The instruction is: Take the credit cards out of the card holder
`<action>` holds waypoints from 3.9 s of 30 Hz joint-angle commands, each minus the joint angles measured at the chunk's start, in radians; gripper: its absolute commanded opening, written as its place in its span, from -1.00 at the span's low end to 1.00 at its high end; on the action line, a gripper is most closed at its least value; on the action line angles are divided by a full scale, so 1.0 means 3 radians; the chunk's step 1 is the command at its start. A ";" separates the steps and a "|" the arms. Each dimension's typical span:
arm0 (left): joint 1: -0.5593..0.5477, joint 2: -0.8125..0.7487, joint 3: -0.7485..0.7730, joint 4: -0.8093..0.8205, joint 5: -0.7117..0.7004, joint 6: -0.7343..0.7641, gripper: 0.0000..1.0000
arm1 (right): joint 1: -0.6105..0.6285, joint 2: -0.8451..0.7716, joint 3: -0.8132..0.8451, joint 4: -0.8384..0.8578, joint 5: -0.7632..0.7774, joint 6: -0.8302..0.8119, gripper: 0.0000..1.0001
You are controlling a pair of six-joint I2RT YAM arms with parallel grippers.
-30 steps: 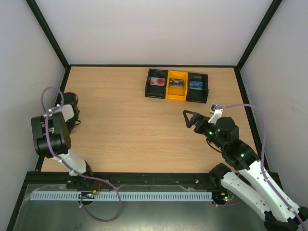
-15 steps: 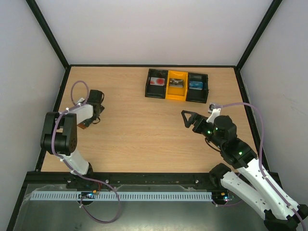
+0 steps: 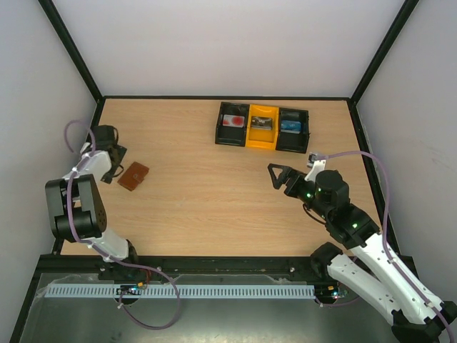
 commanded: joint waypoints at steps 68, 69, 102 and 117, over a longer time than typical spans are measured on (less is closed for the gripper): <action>-0.1757 -0.0225 -0.1286 0.0828 0.1152 -0.0119 0.55 | -0.0010 -0.0155 -0.0313 0.0147 -0.0065 0.0030 0.96; -0.1802 -0.0206 -0.1289 0.0867 0.1167 -0.0108 0.54 | -0.0009 -0.0151 -0.0313 0.0152 -0.0070 0.0042 0.96; -0.3769 0.0315 -0.1357 0.2288 0.1931 -0.0929 0.23 | 0.0112 0.0289 -0.1035 0.0473 -0.0669 0.0368 -0.13; -0.3399 -0.0556 -0.1792 0.2019 0.1441 -0.0566 0.32 | 0.0273 0.1042 -0.1041 0.0618 -0.0551 -0.0023 -0.32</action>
